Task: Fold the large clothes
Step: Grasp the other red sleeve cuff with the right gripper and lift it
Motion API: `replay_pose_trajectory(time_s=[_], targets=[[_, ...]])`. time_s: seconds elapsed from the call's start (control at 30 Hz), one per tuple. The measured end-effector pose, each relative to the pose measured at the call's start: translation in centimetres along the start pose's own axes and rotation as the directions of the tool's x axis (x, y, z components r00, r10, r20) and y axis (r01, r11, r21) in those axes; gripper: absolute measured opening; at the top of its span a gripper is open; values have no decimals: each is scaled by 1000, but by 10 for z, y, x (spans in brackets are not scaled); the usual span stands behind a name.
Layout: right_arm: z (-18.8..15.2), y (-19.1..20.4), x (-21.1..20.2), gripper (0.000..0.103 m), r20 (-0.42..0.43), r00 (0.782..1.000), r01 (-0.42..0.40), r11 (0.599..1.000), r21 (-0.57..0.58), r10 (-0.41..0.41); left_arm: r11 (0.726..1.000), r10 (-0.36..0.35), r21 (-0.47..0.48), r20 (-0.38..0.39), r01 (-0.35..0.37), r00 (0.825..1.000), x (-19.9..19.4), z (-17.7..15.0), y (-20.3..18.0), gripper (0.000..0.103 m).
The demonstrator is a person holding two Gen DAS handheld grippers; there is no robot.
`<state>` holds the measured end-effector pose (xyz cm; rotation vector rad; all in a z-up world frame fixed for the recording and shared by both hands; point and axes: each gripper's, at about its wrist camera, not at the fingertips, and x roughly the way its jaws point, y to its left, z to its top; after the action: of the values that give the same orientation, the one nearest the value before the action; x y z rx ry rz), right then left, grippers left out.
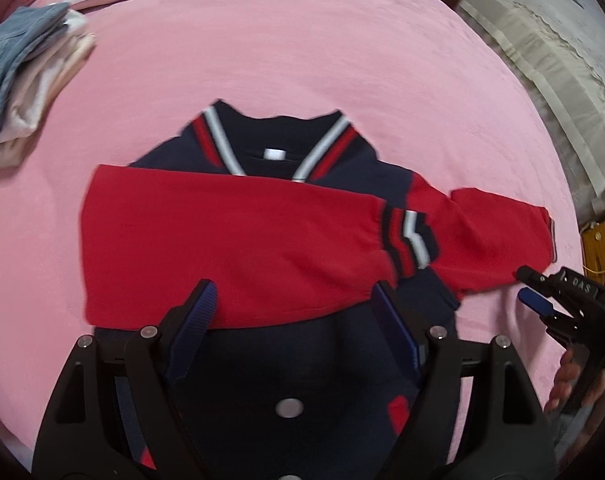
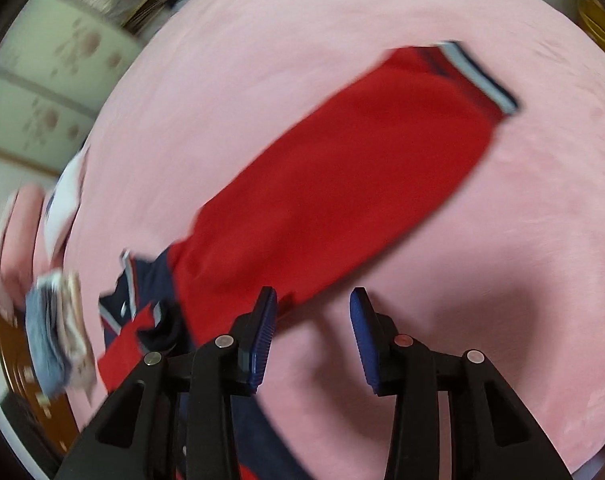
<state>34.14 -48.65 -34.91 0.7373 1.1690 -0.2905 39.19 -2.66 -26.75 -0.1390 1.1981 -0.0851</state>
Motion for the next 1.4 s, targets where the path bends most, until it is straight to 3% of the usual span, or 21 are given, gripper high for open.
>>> replay_pose_trajectory(time_s=[0.27,0.5,0.6,0.67,0.77,0.93,1.07,1.23,1.4], targets=[[49,-68,-8,39,127,992,-9,989,146,-9,999,-32,31,-51,34,998,3,-5,-29,77],[85,-101,-12,38,208,978,-2,991,135,-27,998,-42,32,-82,45,996,2,-6,-39,77],[90,-107,-18,30,221,975,-18,993,115,-8,998,-63,5,-87,64,994,-3,0,-38,77],[90,-105,-27,15,259,966,-17,994,111,-12,997,-74,-14,-63,73,995,-12,6,-35,77],[85,-100,-45,11,314,949,-2,994,108,-32,997,-75,-35,-15,75,997,-27,15,-30,77],[67,-67,-83,11,415,907,34,996,85,-66,994,-79,-68,40,82,996,-47,22,-16,77],[58,-34,-117,11,507,862,24,1000,9,-25,990,-88,-105,73,95,993,-61,19,4,77],[38,25,-158,11,568,818,-31,992,-119,94,985,-70,-151,99,84,993,-77,7,36,77],[-7,111,-173,11,501,818,-115,935,-337,281,973,-36,-224,124,63,992,-100,-10,83,77]])
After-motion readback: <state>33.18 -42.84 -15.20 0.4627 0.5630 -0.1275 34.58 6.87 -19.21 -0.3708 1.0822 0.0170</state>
